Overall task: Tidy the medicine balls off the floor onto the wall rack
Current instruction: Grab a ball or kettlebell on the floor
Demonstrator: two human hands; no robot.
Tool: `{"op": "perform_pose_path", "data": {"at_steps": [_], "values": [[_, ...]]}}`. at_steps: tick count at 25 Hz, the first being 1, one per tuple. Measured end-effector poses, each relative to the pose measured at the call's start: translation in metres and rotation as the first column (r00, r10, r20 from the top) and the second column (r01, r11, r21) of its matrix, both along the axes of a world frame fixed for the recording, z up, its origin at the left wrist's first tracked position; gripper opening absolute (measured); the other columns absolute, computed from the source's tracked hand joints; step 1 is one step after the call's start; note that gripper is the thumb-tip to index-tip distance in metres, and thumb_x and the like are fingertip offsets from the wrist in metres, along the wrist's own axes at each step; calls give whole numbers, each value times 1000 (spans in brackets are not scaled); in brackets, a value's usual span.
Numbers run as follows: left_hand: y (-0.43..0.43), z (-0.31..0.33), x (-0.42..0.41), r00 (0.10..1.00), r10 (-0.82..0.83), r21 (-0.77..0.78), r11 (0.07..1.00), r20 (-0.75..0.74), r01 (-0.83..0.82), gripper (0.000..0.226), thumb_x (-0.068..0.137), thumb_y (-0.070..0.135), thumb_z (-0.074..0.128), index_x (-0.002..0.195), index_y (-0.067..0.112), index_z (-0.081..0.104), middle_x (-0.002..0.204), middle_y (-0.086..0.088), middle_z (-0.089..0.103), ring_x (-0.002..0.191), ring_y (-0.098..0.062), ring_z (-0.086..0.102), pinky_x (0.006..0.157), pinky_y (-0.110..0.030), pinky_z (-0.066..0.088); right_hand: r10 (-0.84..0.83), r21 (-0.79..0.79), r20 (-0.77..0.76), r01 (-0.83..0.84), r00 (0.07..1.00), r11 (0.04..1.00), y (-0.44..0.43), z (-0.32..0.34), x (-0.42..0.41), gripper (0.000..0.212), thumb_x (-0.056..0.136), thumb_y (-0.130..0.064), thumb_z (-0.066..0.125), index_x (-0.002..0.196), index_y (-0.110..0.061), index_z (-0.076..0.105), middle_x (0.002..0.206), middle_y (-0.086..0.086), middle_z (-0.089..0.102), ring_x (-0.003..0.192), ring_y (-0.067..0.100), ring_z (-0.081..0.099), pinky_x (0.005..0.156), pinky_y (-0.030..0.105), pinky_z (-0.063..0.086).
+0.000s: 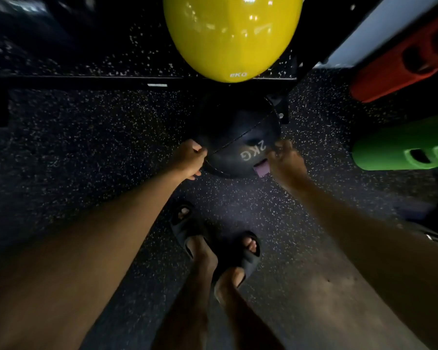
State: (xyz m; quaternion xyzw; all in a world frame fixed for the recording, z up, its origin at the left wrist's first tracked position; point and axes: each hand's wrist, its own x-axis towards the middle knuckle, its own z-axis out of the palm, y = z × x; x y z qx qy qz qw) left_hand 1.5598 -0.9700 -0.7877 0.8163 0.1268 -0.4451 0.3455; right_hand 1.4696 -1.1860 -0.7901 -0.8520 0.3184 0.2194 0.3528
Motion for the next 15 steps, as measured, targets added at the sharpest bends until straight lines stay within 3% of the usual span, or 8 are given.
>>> {"op": "perform_pose_path", "data": {"at_steps": [3, 5, 9, 12, 15], "values": [[-9, -43, 26, 982, 189, -35, 981, -8, -189, 47, 104, 44, 43, 140, 16, 38, 126, -14, 56, 104, -30, 63, 79, -48, 58, -214, 89, 18, 212, 977, 973, -14, -38, 20, 81, 91, -72, 36, 148, -14, 32, 142, 22, 49, 128, 43, 50, 105, 56, 46], [-11, -65, 39, 956, 293, -42, 955, -24, -294, 57, 99, 57, 44, 145, 26, 33, 143, -12, 45, 119, -34, 55, 84, -51, 55, -372, 109, 12, 369, 928, 923, -22, -58, 29, 81, 96, -69, 33, 157, -18, 18, 155, 21, 36, 141, 41, 37, 115, 53, 34], [-12, -102, 58, 909, 417, -99, 904, -18, -416, 76, 90, 73, 43, 153, 34, 27, 159, -8, 29, 138, -36, 39, 109, -62, 36, -596, 276, 42, 564, 802, 779, -33, -95, 40, 71, 99, -66, 31, 158, -27, 23, 159, 12, 33, 144, 33, 35, 118, 53, 30], [-16, -123, 72, 889, 452, -190, 869, -71, -457, 93, 75, 85, 46, 153, 35, 32, 156, -4, 38, 139, -32, 41, 111, -60, 32, -702, 411, -8, 643, 712, 647, -31, -118, 46, 78, 91, -76, 36, 155, -31, 31, 157, 6, 39, 142, 28, 40, 117, 52, 33], [-17, -147, 77, 866, 491, -242, 832, -96, -499, 95, 60, 89, 56, 138, 35, 54, 133, -2, 62, 120, -30, 60, 99, -52, 49, -773, 505, -43, 681, 633, 530, -33, -147, 45, 105, 59, -99, 46, 144, -38, 48, 143, 1, 55, 127, 25, 55, 111, 50, 42]]}}
